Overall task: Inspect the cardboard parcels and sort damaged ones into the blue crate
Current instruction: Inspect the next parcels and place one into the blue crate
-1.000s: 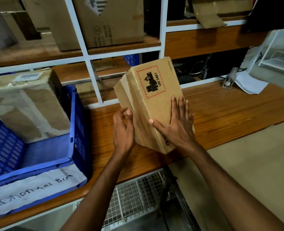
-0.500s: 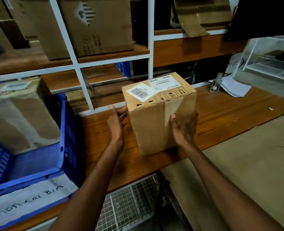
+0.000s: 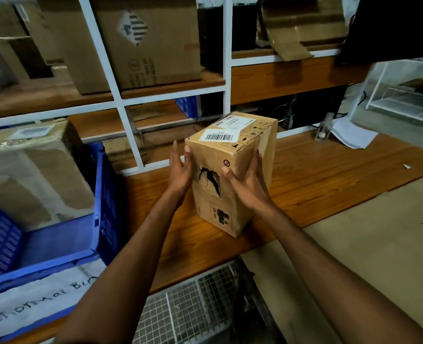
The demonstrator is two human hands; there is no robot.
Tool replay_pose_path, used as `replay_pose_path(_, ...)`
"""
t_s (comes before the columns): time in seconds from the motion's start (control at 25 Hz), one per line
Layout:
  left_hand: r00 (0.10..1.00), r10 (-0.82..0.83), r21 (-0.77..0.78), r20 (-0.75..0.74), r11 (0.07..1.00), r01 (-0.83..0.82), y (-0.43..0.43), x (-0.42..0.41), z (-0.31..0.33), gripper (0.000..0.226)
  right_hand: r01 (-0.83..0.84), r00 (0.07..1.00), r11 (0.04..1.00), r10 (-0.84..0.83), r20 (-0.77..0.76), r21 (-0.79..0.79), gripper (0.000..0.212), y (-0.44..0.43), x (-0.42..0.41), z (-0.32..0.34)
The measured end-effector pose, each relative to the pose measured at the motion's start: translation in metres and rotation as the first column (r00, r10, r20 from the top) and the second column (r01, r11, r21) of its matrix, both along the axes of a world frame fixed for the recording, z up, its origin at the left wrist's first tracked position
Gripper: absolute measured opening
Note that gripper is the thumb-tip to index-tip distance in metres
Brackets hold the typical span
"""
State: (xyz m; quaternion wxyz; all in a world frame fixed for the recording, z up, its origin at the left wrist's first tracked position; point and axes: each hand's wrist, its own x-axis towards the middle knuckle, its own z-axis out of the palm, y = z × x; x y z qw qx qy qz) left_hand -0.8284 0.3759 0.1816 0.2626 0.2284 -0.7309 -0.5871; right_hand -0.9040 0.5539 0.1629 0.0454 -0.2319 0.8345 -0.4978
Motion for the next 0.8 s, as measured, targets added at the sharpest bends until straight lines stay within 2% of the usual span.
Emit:
replay_pose_path(0.12, 0.997, -0.075, -0.059, 0.031, 0.995, 0.077, 0.005, -0.004, 0.014, 0.07, 0.069, 0.998, 0.997, -0.068, 0.014, -0.047, 0.121, -0.002, 0.004, 0.009)
replay_pose_path(0.2, 1.0, 0.027, -0.141, 0.005, 0.99, -0.026, 0.016, 0.0, 0.023, 0.067, 0.126, 0.992, 0.989, -0.127, -0.008, -0.081, 0.11, 0.003, 0.004, 0.02)
replay_pose_path(0.32, 0.972, 0.172, -0.263, -0.161, 0.942, -0.21, 0.032, 0.008, 0.042, 0.05, 0.124, 0.99, 0.981, -0.133, -0.047, -0.15, 0.076, 0.011, -0.001, 0.046)
replay_pose_path(0.44, 0.935, 0.305, -0.427, -0.182, 0.832, -0.354, 0.039, 0.015, 0.067, 0.047, 0.184, 0.978, 0.972, -0.196, -0.068, -0.149, 0.064, 0.006, -0.009, 0.07)
replay_pose_path(0.52, 0.94, 0.311, -0.48, -0.138, 0.81, -0.338, 0.033, 0.018, 0.071, 0.052, 0.17, 0.984, 0.978, -0.176, -0.036, -0.118, 0.059, 0.004, -0.015, 0.081)
replay_pose_path(0.6, 0.968, 0.245, -0.496, -0.044, 0.836, -0.234, 0.023, 0.022, 0.067, 0.058, 0.058, 0.996, 0.988, -0.048, 0.075, -0.142, 0.053, 0.003, -0.021, 0.086)
replay_pose_path(0.72, 0.977, 0.214, -0.55, -0.022, 0.813, -0.19, 0.016, 0.021, 0.062, 0.057, 0.055, 0.996, 0.995, -0.061, -0.068, -0.086, 0.042, -0.002, -0.032, 0.089)
replay_pose_path(0.76, 0.975, 0.221, -0.556, -0.013, 0.809, -0.191, 0.015, 0.02, 0.064, 0.055, 0.065, 0.994, 0.995, -0.071, -0.087, -0.071, 0.039, -0.004, -0.034, 0.09)
replay_pose_path(0.8, 0.977, 0.212, -0.545, 0.014, 0.821, -0.17, 0.012, 0.018, 0.063, 0.055, 0.035, 0.998, 0.997, -0.038, -0.04, -0.071, 0.034, -0.004, -0.034, 0.091)
